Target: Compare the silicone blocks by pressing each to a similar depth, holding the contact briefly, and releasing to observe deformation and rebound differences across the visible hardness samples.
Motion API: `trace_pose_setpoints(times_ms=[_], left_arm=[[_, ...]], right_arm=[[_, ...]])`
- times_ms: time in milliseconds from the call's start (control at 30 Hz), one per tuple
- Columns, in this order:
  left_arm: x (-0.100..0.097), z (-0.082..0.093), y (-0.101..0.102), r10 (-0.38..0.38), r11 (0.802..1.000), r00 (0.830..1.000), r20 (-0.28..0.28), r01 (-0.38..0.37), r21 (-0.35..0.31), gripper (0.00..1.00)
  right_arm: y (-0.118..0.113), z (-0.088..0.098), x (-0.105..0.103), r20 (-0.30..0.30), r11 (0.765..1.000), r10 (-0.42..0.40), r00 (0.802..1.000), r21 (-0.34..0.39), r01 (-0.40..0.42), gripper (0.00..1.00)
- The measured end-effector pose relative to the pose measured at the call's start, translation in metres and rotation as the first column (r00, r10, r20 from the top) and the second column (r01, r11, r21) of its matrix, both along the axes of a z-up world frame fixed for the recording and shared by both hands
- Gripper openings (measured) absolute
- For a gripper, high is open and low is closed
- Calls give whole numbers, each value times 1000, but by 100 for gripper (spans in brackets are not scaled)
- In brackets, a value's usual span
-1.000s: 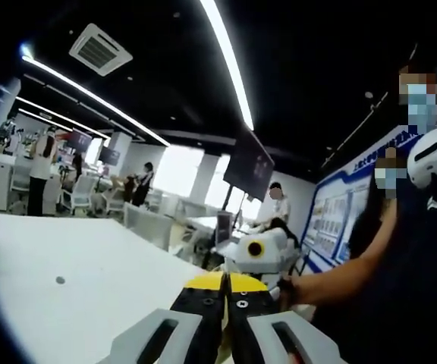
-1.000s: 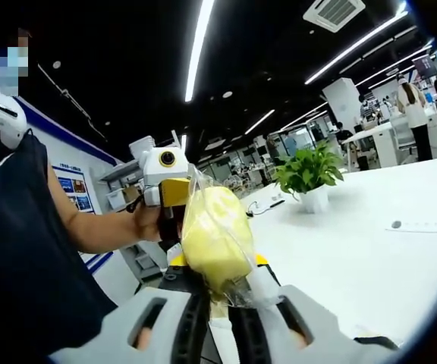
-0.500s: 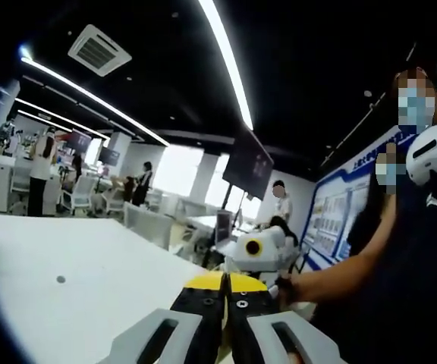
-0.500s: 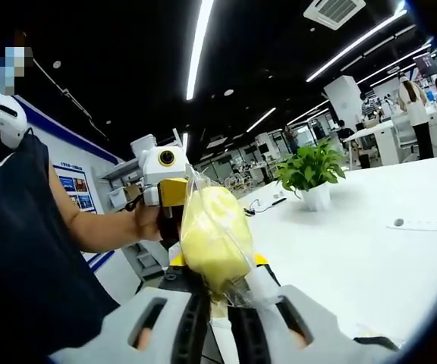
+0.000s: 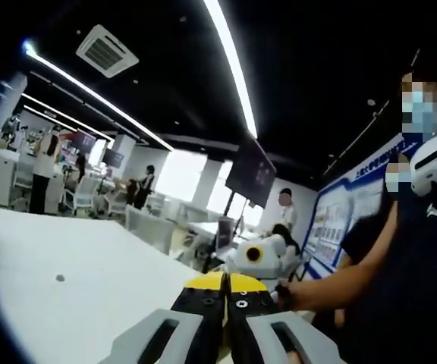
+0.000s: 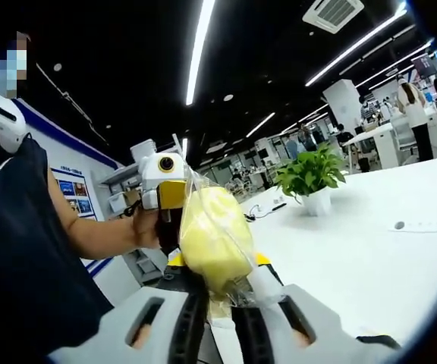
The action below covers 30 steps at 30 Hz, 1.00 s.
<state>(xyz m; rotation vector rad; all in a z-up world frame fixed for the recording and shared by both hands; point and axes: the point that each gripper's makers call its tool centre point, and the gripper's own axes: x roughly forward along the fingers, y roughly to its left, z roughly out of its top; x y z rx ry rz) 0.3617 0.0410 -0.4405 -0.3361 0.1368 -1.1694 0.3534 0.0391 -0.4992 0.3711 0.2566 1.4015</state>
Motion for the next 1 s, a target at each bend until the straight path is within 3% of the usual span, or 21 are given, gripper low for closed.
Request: trace_pose_setpoints(times_ms=[67,167,300,400,500,600,667,800,1000], left_arm=[[1,1,1,1,1000,1000,0,-1,-5,0],[5,6,4,13,1000,1000,-7,-13,-24,0],[11,18,9,34,997,999,-4,-34,-69,0],[16,22,14,48,996,999,-4,-49,-71,0],[17,25,18,57,995,998,-5,-57,-79,0],[19,27,22,68,995,998,-4,-68,-74,0],[22,27,25,84,993,996,-14,-85,-85,0],[29,22,31,120,989,992,-35,-123,-87,0],[35,6,41,149,983,986,-80,-157,-96,0]], right_arm=[[1,2,1,6,1000,0,1000,-2,0,8],[1,6,9,61,999,-36,997,-25,37,12],[-8,12,29,112,990,-131,985,-36,136,42],[-19,15,39,163,980,-186,969,-33,194,56],[-36,21,55,207,955,-287,935,-19,297,77],[-48,26,60,249,940,-324,913,-24,340,92],[-57,27,61,288,929,-342,894,-40,368,96],[-83,8,64,361,879,-381,851,-143,454,96],[-125,-8,65,318,835,-477,819,-127,535,96]])
